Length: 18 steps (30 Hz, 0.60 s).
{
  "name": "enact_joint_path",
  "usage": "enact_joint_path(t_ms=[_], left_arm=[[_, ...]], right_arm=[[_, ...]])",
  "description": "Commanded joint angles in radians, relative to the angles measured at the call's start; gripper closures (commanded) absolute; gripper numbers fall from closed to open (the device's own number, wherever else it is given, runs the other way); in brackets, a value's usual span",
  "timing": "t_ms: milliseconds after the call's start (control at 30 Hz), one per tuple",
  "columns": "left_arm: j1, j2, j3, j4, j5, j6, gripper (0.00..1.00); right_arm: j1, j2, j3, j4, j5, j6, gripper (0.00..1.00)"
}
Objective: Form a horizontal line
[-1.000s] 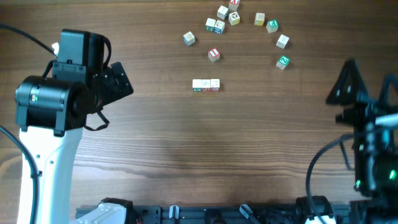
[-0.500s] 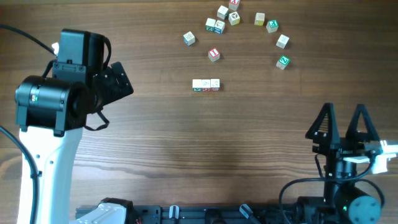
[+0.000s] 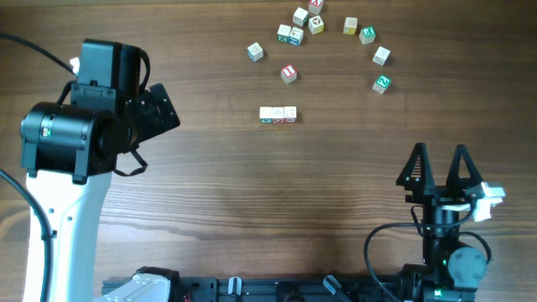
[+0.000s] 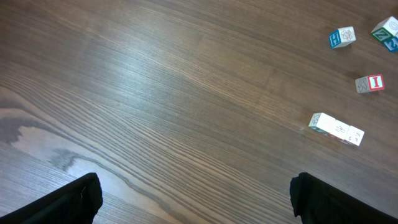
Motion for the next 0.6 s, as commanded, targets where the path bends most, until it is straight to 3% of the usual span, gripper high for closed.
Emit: enact_joint_path(t_ms=[0,100,333,467,567], left_arm=[[0.006,0.000,0.003,0.002,-0.012,-0.010,0.00],[0.006,0.000,0.003,0.002,-0.012,-0.010,0.00],[0.006,0.000,0.003,0.002,-0.012,-0.010,0.00],[0.006,0.000,0.003,0.002,-0.012,-0.010,0.00],[0.006,0.000,0.003,0.002,-0.012,-0.010,0.00]], right_arm=[[-0.005,-0.016,-0.002,-0.132,-0.029,-0.129,0.00],[-0.004,-0.013,-0.002,-0.311,-0.040,-0.145,0.00],[-0.005,0.037,-0.002,-0.308,-0.056,-0.194,0.00],[-0.005,0.093,-0.002,-0.293,-0.055,-0.070,0.00],[-0.005,0.095,-0.002,-0.256,-0.059,-0.069,0.00]])
